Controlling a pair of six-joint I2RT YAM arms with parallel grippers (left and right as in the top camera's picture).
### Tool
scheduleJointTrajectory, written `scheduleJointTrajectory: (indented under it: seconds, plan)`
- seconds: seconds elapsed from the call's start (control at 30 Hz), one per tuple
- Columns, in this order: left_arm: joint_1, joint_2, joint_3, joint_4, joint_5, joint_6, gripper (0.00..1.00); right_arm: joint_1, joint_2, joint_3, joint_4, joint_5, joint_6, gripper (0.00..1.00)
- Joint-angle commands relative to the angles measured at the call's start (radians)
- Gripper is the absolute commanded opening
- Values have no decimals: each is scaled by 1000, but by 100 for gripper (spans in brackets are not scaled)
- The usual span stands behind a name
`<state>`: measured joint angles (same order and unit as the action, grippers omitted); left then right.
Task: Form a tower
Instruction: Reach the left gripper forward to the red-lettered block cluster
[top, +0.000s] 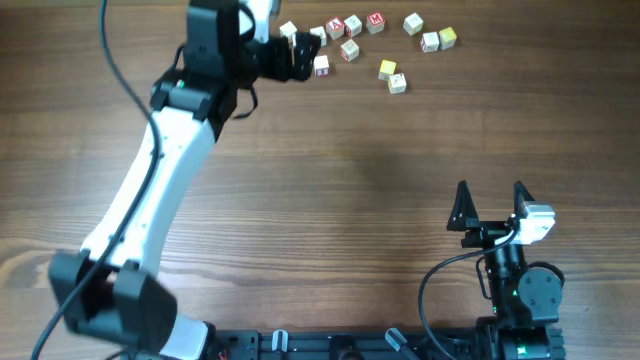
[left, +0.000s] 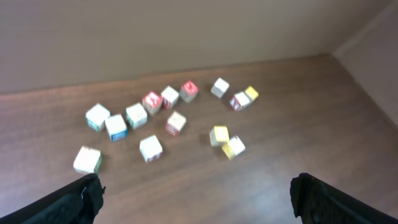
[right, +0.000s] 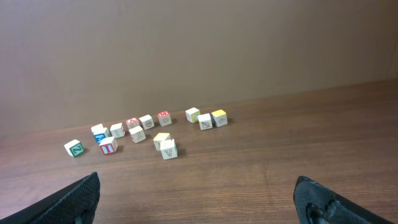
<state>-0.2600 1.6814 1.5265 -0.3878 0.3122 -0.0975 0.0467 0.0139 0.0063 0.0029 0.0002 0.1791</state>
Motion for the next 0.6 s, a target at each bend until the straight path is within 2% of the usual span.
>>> scheduleJointTrajectory:
  seconds: [0.0, 0.23, 0.47, 0.57]
  plan:
    - [-2, 111, 129, 18, -6, 24, 100, -6, 0, -1, 3, -9, 6, 100]
    - [4, 282, 230, 79, -6, 35, 100, -6, 0, -1, 3, -9, 7, 100]
    - [2, 409, 232, 172, 7, 35, 100, -6, 0, -1, 3, -9, 7, 100]
    - [-11, 436, 232, 156, 43, 34, 100, -6, 0, -1, 3, -9, 7, 100]
